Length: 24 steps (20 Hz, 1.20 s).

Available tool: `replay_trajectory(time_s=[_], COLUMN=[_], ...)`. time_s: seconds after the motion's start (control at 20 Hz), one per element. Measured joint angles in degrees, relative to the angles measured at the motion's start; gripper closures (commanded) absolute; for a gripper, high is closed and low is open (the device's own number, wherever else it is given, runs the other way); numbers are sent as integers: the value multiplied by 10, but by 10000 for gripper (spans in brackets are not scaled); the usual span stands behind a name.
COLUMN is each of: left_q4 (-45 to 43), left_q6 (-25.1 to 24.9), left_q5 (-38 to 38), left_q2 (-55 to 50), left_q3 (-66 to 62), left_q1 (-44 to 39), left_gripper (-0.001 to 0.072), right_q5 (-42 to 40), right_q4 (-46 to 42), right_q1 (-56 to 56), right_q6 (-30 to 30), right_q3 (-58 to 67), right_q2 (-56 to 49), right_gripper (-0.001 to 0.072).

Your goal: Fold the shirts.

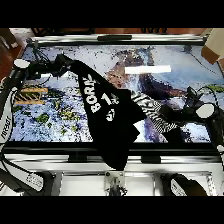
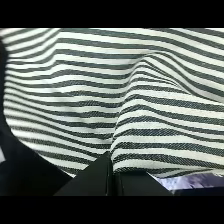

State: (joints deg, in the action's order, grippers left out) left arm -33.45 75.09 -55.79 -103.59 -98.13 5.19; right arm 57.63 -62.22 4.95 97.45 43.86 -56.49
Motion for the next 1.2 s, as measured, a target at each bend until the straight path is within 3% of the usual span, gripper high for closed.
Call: replay_trajectory(time_s=[0.05, 0.1, 0.25, 0.4, 0.6, 0.8, 1.0, 1.15, 1.2], left_q4=[-17, -44, -142, -204, -225, -158, -105, -81, -76], left_q6=[13, 34, 87, 100, 97, 63, 45, 42, 42], left_q5=[-45, -101, -273, -344, -294, -198, -113, -58, -42], left_q2=[-3, -5, 6, 50, 127, 157, 162, 160, 158], left_q3=[-15, -29, -45, 10, 191, 336, 391, 404, 406], left_q1=[14, 29, 58, 50, -15, -90, -146, -171, -174], left_gripper=[13, 113, 121, 90, 83, 84, 125, 602, 655], right_q5=[-12, -21, -36, -40, -41, -41, -41, -42, -42], right_q4=[16, 31, 65, 80, 86, 82, 79, 78, 78], right_q1=[0, 0, 0, 0, 0, 0, 0, 0, 0], right_q6=[-7, -15, -36, -50, -62, -65, -66, -66, -66], right_q3=[-3, -6, -10, -12, -13, -13, -13, -13, -13], right_q2=[3, 5, 9, 10, 11, 11, 11, 11, 11], right_gripper=[643, 643, 643, 643, 643, 643, 642, 642, 643])
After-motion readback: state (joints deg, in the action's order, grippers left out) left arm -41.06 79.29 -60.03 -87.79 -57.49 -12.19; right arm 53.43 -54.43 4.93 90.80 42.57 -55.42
